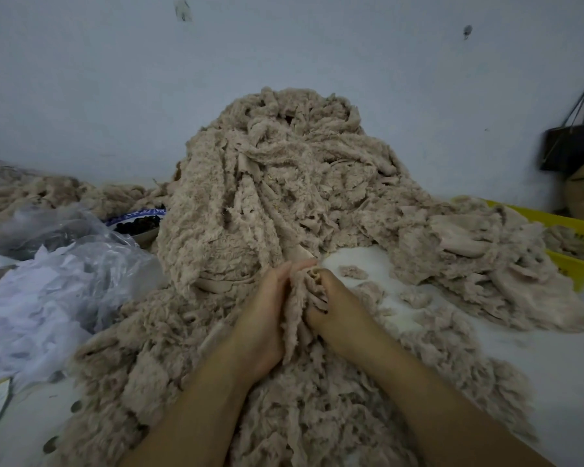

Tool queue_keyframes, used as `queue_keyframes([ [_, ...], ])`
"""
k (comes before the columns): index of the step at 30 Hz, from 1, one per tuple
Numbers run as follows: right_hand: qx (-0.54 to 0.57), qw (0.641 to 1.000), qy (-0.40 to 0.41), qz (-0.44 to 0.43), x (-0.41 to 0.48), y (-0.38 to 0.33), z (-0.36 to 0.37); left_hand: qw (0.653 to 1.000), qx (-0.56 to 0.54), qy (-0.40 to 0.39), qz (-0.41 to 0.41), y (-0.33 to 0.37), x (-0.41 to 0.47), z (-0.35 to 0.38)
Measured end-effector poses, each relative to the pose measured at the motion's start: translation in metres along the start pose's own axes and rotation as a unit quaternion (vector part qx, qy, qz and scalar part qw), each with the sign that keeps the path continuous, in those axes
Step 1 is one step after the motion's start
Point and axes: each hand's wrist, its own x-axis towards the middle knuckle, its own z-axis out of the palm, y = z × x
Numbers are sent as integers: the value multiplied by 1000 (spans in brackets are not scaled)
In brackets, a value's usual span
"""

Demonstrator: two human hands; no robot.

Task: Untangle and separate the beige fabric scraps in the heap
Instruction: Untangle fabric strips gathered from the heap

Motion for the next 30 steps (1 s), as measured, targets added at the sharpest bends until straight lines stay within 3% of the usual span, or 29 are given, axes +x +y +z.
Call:
queue_keyframes([
  [2, 48, 998, -9, 28, 1, 2, -5, 1000, 13, -12, 3, -3, 0, 3],
  [3, 137, 990, 10, 42, 2, 0, -12, 1000, 16, -12, 14, -4, -2, 4],
  [4, 274, 959, 46, 49, 5, -2, -22, 999, 32, 5, 27, -5, -1, 1],
  [6, 566, 810, 150, 30, 11, 0, -48, 991, 125, 23, 51, -10, 0, -5],
  [7, 626, 756, 190, 31, 12, 3, -56, 981, 186, 21, 54, -14, 0, -8],
  [8, 622, 751, 213, 54, 13, 5, -58, 967, 248, 17, 53, -18, 2, -11],
  [9, 556, 798, 216, 85, 12, 7, -54, 951, 305, 12, 52, -21, 3, -11],
  [11, 285, 930, 200, 115, 9, 14, -39, 909, 411, -22, 64, -27, 6, -9],
  [12, 144, 966, 190, 100, 8, 18, -33, 872, 482, -32, 77, -28, 6, -6],
  [14, -16, 988, 141, 61, 6, 19, -24, 797, 593, -34, 112, -30, 7, -5],
  [15, -42, 991, 117, 50, 5, 19, -22, 788, 604, -26, 121, -32, 8, -8],
  [18, -41, 995, 70, 48, 2, 17, -20, 871, 470, 63, 125, -27, 9, -15],
  [20, -4, 997, 47, 61, 1, 13, -20, 932, 315, 153, 99, -21, 11, -20],
  [22, 29, 997, 31, 64, 2, 13, -21, 967, 160, 187, 66, -15, 11, -23],
  [27, 54, 996, 54, 39, 1, 10, -19, 996, -17, 89, -11, -5, 8, -18],
  [30, 64, 992, 100, 38, 2, 7, -22, 999, -1, 17, -49, -2, 4, -17],
])
